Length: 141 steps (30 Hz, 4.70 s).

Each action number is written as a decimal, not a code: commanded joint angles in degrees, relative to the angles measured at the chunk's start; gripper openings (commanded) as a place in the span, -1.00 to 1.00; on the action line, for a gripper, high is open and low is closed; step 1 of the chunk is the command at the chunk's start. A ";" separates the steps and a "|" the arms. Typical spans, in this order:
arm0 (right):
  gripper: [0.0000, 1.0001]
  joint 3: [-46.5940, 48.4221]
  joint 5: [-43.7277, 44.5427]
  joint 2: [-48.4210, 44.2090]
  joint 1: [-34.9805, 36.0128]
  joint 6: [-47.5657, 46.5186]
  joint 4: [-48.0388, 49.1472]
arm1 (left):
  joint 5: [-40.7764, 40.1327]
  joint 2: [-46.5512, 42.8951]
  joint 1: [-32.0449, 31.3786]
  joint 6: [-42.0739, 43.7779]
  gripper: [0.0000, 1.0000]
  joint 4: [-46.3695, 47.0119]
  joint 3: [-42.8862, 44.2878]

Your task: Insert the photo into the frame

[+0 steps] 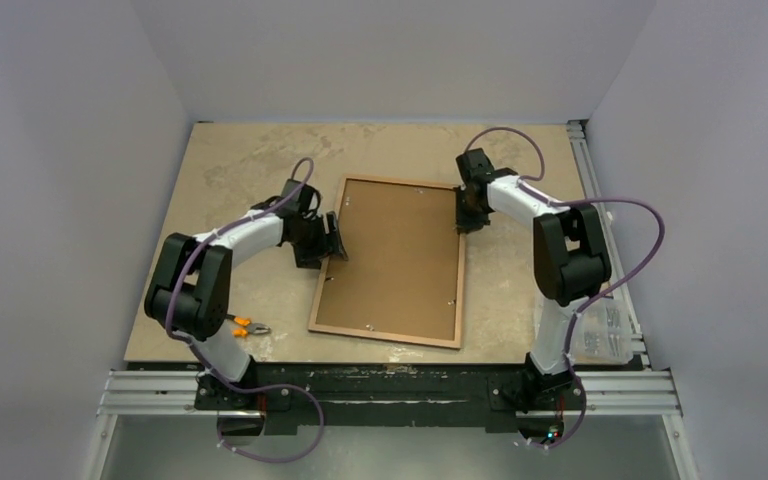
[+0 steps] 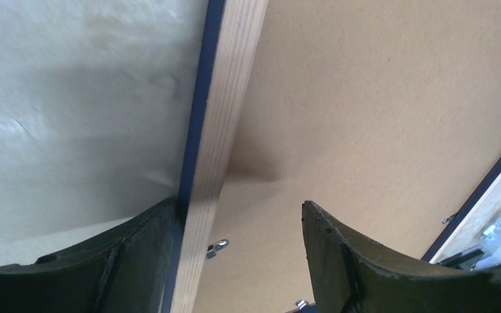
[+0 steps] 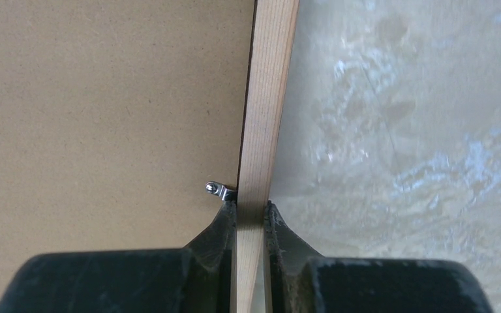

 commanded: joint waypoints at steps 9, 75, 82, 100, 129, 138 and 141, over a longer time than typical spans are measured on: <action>-0.99 -13.24 -5.52 -12.68 0.46 0.96 1.57 | -2.61 -17.77 -12.35 -10.91 0.31 4.23 -15.68; 0.08 -13.71 -7.07 -15.15 0.37 1.83 0.84 | -18.70 22.08 -8.52 6.03 -0.94 -22.07 33.89; 0.48 -15.53 -6.55 -18.41 0.35 1.78 0.55 | -9.15 8.09 -5.53 2.27 0.18 -13.46 23.07; 0.56 -29.99 -12.79 -24.10 0.50 6.16 3.34 | 9.23 -6.83 -5.74 -11.12 0.42 7.93 -7.75; 0.66 -38.31 -12.64 -43.97 10.25 16.51 5.40 | -10.64 -10.29 -9.57 -3.36 0.72 -15.83 13.61; 0.84 -27.20 -16.40 -34.24 -2.33 8.06 6.42 | -2.87 -37.44 -9.82 -14.50 0.71 -9.39 -17.62; 0.89 -20.60 -15.03 -28.75 -5.70 6.04 6.04 | -0.23 -41.99 -9.82 -17.06 0.71 -7.91 -22.81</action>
